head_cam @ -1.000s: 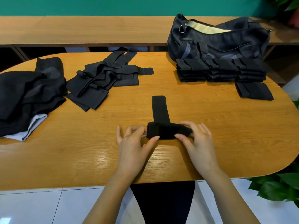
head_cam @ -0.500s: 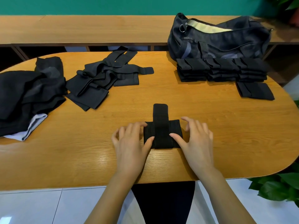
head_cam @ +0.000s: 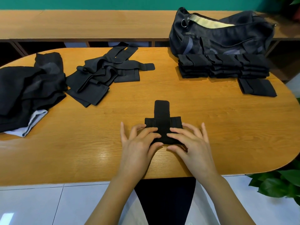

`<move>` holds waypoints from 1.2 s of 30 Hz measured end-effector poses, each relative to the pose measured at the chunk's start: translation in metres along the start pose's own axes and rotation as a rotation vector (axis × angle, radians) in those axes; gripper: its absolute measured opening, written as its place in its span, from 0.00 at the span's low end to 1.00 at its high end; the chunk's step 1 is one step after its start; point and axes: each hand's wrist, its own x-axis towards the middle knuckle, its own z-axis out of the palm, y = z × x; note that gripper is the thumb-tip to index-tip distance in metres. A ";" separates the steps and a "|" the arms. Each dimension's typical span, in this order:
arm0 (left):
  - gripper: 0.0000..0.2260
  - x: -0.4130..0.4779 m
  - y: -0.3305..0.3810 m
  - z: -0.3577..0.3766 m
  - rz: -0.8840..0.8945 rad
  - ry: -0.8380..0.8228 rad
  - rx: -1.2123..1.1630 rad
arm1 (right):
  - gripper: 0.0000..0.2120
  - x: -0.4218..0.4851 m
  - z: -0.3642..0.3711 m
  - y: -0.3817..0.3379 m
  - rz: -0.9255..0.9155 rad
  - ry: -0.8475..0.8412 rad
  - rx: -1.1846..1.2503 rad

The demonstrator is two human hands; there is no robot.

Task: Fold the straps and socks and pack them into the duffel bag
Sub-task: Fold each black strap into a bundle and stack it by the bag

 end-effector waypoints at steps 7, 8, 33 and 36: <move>0.18 -0.002 0.000 0.001 -0.038 0.014 -0.059 | 0.18 -0.002 0.000 -0.003 0.050 0.051 0.030; 0.18 -0.002 0.000 0.001 -0.043 0.009 -0.061 | 0.18 -0.001 0.000 -0.003 0.058 0.050 0.034; 0.20 -0.001 -0.005 0.004 -0.105 0.015 -0.087 | 0.21 0.006 0.002 -0.002 0.094 0.056 0.078; 0.20 -0.001 -0.005 0.003 -0.103 0.005 -0.095 | 0.20 0.006 0.004 0.001 0.095 0.052 0.098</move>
